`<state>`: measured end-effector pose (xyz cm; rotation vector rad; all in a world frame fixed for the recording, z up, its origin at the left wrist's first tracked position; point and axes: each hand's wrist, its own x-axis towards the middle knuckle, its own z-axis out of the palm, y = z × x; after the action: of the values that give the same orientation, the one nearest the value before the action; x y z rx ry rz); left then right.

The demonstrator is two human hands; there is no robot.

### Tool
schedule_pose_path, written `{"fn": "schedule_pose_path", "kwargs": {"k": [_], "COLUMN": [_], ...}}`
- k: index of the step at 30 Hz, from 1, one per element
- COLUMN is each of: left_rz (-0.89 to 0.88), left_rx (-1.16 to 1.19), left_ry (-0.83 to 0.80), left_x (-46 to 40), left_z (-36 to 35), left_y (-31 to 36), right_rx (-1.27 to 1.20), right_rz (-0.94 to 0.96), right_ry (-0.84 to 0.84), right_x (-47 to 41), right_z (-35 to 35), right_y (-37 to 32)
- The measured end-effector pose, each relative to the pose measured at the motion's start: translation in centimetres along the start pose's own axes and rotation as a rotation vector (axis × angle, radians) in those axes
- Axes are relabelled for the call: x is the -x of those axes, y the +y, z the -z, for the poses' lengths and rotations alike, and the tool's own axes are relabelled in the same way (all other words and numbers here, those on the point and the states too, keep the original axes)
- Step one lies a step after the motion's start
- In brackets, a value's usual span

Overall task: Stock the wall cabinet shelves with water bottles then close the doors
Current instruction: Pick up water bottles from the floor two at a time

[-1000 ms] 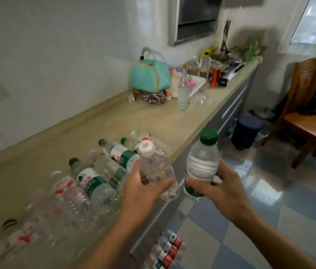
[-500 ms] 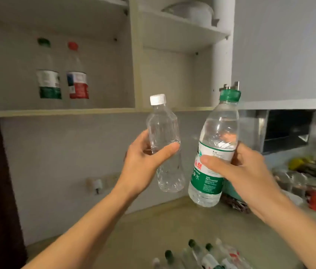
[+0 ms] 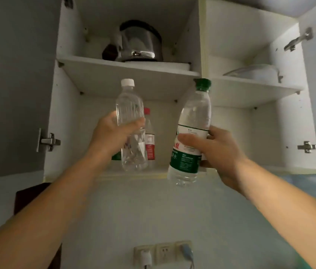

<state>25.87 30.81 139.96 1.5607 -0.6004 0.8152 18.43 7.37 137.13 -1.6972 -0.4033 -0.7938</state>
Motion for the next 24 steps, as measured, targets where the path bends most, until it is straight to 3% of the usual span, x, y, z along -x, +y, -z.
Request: {"fn": "schedule_pose_path", "kwargs": {"k": [10, 16, 19, 24], "left_rz": [0.105, 0.127, 0.14, 0.171], "left_rx": [-0.246, -0.376, -0.379, -0.375], "left_ry": [0.009, -0.229, -0.255, -0.283], "left_x": [-4.4, -3.8, -4.2, -5.3], "left_z": [1.2, 3.2, 3.4, 2.5], "left_y": [-6.8, -8.3, -8.6, -9.6], "right_rx": [0.045, 0.145, 0.251, 0.283], "right_rz": [-0.065, -0.04, -0.043, -0.062], "right_ry": [-0.017, -0.109, -0.196, -0.197], "right_x": [-10.2, -10.8, -10.1, -10.6], "right_z": [-9.5, -9.2, -8.2, -8.5], "right_y": [5.4, 7.3, 8.1, 8.6]}}
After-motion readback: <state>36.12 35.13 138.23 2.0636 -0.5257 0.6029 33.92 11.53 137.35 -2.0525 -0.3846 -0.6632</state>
